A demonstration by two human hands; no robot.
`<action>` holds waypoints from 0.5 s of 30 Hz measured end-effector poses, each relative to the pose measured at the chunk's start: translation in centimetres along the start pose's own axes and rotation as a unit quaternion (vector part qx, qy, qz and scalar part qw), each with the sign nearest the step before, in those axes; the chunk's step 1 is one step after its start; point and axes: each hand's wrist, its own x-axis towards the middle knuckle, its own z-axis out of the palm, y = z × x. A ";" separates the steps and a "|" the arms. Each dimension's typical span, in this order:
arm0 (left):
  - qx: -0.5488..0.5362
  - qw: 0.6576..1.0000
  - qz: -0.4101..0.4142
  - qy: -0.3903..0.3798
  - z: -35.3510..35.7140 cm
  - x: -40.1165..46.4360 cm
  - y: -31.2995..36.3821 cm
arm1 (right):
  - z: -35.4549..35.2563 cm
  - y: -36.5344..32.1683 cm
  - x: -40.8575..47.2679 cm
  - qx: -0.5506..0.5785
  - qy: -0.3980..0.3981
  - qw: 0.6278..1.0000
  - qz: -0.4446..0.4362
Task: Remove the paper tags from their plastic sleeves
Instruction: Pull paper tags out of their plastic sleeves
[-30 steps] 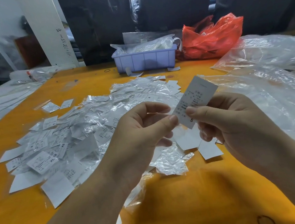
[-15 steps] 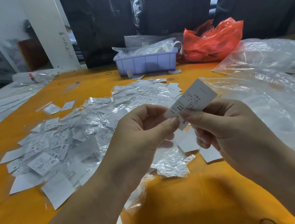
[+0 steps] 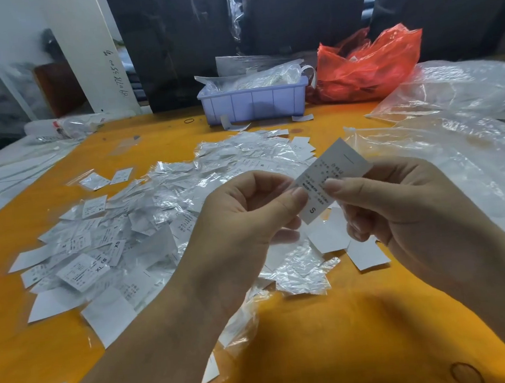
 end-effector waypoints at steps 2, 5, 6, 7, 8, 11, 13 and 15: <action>-0.002 1.000 0.001 0.005 0.0 0.0 -0.1 | 0.2 0.1 0.0 0.001 -0.015 1.000 0.010; 0.002 1.000 -0.003 0.009 0.0 0.2 -0.2 | 0.3 0.0 0.0 0.000 -0.026 0.999 0.029; 0.004 1.000 -0.004 0.009 0.0 0.2 -0.3 | 0.2 -0.1 0.0 0.003 -0.018 0.999 0.030; 0.005 1.000 -0.006 0.008 0.0 0.2 -0.3 | 0.1 -0.1 0.1 0.007 -0.002 1.000 0.028; 0.008 1.000 -0.007 0.005 0.0 0.2 -0.3 | -0.1 -0.2 0.1 0.008 0.019 1.000 0.024; 0.001 1.000 -0.010 -0.004 0.1 0.2 -0.4 | -0.4 -0.3 0.1 -0.026 0.051 0.998 0.002; -0.009 1.000 -0.012 0.000 0.2 0.2 -0.4 | -0.2 -0.2 -0.1 -0.041 0.024 0.999 -0.003; 0.000 1.000 -0.013 0.008 0.1 0.1 -0.5 | 0.3 0.0 -0.2 -0.055 -0.003 0.998 0.006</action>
